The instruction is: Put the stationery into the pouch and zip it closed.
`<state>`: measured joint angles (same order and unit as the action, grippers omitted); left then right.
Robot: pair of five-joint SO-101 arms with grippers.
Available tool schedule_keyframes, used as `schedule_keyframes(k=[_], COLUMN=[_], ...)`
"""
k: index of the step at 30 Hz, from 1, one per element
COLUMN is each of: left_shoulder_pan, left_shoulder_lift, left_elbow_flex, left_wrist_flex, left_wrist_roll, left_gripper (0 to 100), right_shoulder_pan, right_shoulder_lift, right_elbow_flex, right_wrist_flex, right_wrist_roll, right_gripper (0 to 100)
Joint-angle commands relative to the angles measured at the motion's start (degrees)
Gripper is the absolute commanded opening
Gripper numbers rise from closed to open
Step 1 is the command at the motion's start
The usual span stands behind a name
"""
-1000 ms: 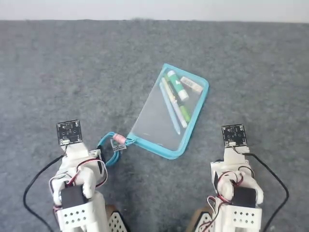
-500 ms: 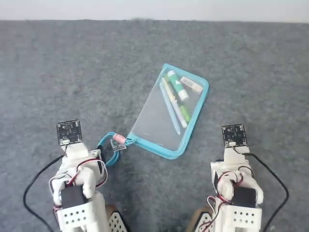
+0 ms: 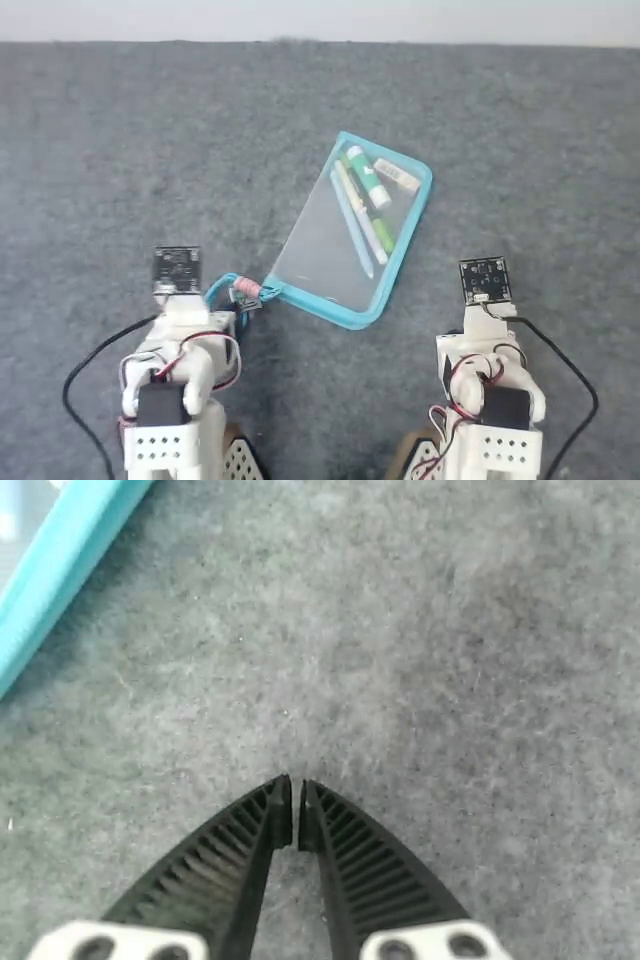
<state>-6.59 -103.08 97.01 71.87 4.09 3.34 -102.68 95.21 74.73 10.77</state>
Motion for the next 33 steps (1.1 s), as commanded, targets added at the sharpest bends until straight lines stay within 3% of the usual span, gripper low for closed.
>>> schedule_keyframes(k=[1,15,20,23,33], left_shoulder_pan=[3.96,5.36,13.45,14.68,14.77], left_shoulder_lift=[-1.05,-1.14,-1.14,-1.14,-1.14], left_elbow_flex=[-0.48,-0.48,-0.48,-0.48,-0.48], left_wrist_flex=[0.44,0.44,0.44,0.44,0.44], left_wrist_roll=[0.53,0.53,0.53,0.53,0.53], left_gripper=[17,17,17,17,17], right_shoulder_pan=[0.66,0.04,-8.75,-12.26,-6.73], right_shoulder_lift=[-1.19,-1.27,-1.36,-1.36,-1.36], right_elbow_flex=[1.32,1.32,1.32,1.32,1.32], right_wrist_flex=[0.31,0.31,0.31,0.31,0.31], right_wrist_roll=[-0.18,-0.26,-0.26,-0.26,-0.26], right_gripper=[0.8,0.8,0.8,0.8,0.8])
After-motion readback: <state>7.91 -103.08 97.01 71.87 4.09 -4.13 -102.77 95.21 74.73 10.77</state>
